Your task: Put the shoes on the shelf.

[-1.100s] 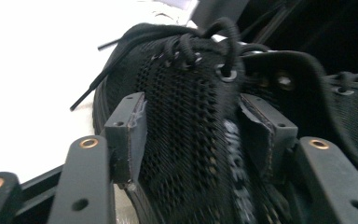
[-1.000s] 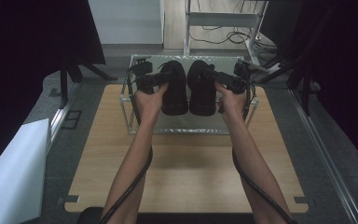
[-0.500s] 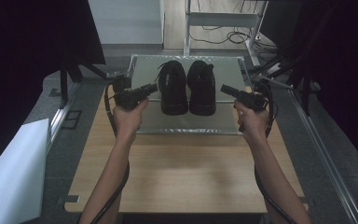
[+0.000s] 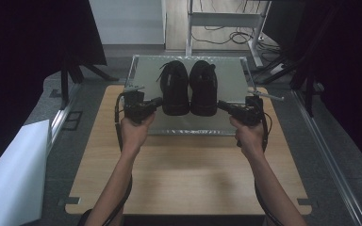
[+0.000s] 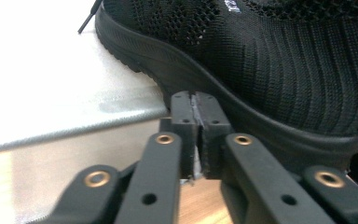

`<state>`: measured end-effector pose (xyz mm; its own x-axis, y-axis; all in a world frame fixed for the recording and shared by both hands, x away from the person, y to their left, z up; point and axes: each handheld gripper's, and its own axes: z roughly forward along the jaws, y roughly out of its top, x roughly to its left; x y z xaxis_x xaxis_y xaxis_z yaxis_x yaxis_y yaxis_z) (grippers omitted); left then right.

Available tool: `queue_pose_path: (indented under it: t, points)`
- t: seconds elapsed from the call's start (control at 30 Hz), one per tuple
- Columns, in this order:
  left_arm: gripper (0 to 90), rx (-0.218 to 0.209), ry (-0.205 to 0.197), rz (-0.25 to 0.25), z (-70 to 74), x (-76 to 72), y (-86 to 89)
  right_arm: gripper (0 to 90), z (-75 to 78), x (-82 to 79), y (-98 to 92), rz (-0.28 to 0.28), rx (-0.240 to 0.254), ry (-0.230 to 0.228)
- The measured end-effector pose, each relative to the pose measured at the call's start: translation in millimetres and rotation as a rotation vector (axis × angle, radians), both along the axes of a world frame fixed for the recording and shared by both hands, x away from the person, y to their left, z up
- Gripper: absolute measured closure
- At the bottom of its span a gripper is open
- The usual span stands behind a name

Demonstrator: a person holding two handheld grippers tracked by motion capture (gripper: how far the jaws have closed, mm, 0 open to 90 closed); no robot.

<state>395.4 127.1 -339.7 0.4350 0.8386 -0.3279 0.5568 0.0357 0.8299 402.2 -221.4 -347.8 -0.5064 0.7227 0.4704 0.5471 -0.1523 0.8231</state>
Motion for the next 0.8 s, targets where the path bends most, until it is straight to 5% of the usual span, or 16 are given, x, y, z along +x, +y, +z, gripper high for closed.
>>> queue_pose_path:
  t: [0.33,0.53,0.8]
  points:
    - [89.8,0.001,0.029,0.036,0.7,24.8,-7.8,90.0,-1.0,21.5,4.6,-0.073,-0.011,0.025]
    - [89.8,-0.006,0.055,0.065,0.8,42.6,-8.6,90.0,-4.2,37.7,4.9,-0.092,0.043,0.053]
    - [89.7,0.004,0.079,0.1,0.3,57.9,-14.6,90.0,-8.8,58.4,5.8,-0.134,0.052,0.074]
